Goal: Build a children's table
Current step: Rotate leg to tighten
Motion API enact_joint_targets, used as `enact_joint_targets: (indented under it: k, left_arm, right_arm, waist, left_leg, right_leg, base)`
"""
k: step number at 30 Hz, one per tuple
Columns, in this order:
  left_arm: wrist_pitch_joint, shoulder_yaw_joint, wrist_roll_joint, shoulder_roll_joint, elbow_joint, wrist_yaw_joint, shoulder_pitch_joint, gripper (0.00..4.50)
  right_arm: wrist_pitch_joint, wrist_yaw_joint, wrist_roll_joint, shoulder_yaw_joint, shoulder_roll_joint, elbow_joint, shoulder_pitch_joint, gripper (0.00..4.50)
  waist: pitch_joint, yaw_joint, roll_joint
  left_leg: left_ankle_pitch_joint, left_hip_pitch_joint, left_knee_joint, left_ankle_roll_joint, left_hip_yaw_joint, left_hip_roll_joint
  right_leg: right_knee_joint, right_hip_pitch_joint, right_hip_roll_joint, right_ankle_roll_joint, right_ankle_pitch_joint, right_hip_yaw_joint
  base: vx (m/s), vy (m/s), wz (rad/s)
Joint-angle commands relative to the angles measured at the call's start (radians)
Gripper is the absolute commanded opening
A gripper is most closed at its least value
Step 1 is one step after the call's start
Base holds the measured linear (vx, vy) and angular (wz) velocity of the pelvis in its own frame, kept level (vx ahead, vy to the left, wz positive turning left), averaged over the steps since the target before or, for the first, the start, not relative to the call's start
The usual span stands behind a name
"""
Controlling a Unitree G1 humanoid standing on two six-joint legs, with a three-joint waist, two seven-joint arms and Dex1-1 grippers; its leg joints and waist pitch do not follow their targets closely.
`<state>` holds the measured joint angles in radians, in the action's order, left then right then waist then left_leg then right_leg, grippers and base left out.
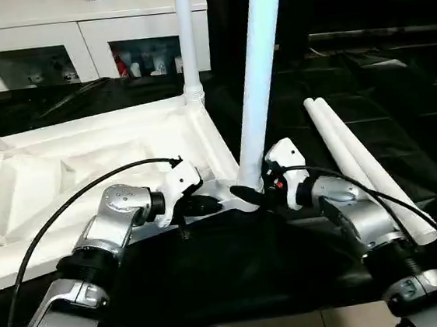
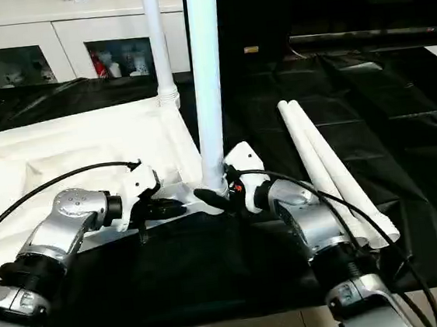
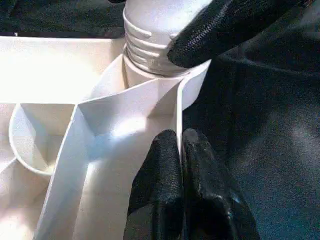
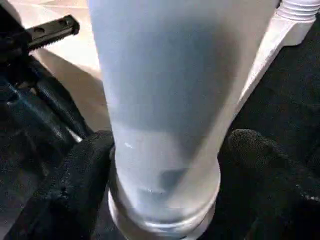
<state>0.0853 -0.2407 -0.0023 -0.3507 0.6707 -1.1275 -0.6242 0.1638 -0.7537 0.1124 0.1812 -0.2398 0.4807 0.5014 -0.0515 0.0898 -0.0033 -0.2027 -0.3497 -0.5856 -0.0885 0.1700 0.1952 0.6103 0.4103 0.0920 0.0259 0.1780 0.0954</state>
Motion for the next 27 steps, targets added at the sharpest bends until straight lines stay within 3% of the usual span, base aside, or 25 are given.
enact_joint_targets:
  k: [1,7,9,15,16,20,23,27]
  left_arm:
    - [-0.003,0.012,-0.032,-0.006,-0.026,-0.031,0.014,0.0]
    - [0.007,0.02,-0.038,-0.01,-0.037,-0.038,0.017,0.0]
    - [0.008,0.02,-0.039,-0.009,-0.038,-0.038,0.018,0.0]
    - [0.019,0.024,-0.034,-0.002,-0.034,-0.001,0.018,0.0]
    - [0.031,0.023,-0.001,0.015,0.006,0.076,-0.003,0.0]
    - [0.042,0.026,0.028,0.041,0.054,0.165,-0.029,0.0]
    - [0.069,0.03,0.067,0.123,0.145,0.352,-0.089,0.0]
    - [0.074,0.016,0.093,0.206,0.21,0.481,-0.143,0.0]
  right_arm:
    - [0.018,-0.005,0.0,-0.005,-0.016,-0.01,-0.01,3.59]
    - [0.043,-0.021,0.011,-0.011,-0.013,-0.019,-0.011,3.14]
    - [0.048,-0.022,0.013,-0.012,-0.012,-0.02,-0.011,2.85]
    - [0.062,0.01,0.026,-0.033,0.013,-0.006,-0.016,2.75]
    - [0.054,0.118,0.02,-0.071,0.05,0.051,-0.001,2.74]
    - [0.046,0.24,0.014,-0.11,0.09,0.119,0.02,2.74]
    - [0.029,0.454,-0.009,-0.147,0.164,0.23,0.067,2.73]
    - [0.011,0.569,-0.023,-0.163,0.231,0.298,0.116,2.73]
  waist:
    - [0.063,0.002,-0.01]
    - [0.063,0.002,-0.009]
    - [0.063,0.002,-0.013]
    - [0.063,0.002,-0.009]
    - [0.062,0.002,-0.01]
    - [0.061,-0.002,-0.004]
    - [0.06,-0.004,-0.005]
    - [0.067,-0.002,-0.004]
  left_leg:
    - [-0.114,-0.007,0.067,0.058,-0.002,0.032]
    - [-0.11,-0.006,0.067,0.058,-0.002,0.033]
    - [-0.111,-0.006,0.067,0.056,-0.002,0.033]
    - [-0.103,-0.006,0.067,0.056,-0.003,0.033]
    - [-0.11,-0.005,0.068,0.048,-0.003,0.033]
    - [-0.144,-0.002,0.071,0.019,-0.004,0.031]
    - [-0.166,0.001,0.072,-0.001,-0.005,0.028]
    - [-0.126,0.001,0.067,0.009,-0.003,0.027]
  right_leg:
    - [-0.068,-0.065,0.063,0.192,0.187,-0.058]
    - [-0.068,-0.064,0.063,0.194,0.186,-0.058]
    - [-0.068,-0.064,0.062,0.191,0.192,-0.057]
    - [-0.066,-0.064,0.063,0.196,0.175,-0.058]
    - [-0.067,-0.062,0.064,0.194,0.191,-0.058]
    - [-0.075,-0.061,0.065,0.171,0.265,-0.057]
    - [-0.082,-0.059,0.063,0.158,0.299,-0.057]
    - [-0.074,-0.058,0.06,0.17,0.207,-0.058]
  base:
    - [0.0,0.0,0.0]
    - [0.0,0.0,0.0]
    - [0.0,0.0,0.0]
    - [0.0,0.0,0.0]
    - [0.0,0.0,0.0]
    - [0.0,0.0,0.0]
    - [0.0,0.0,0.0]
    - [0.0,0.0,0.0]
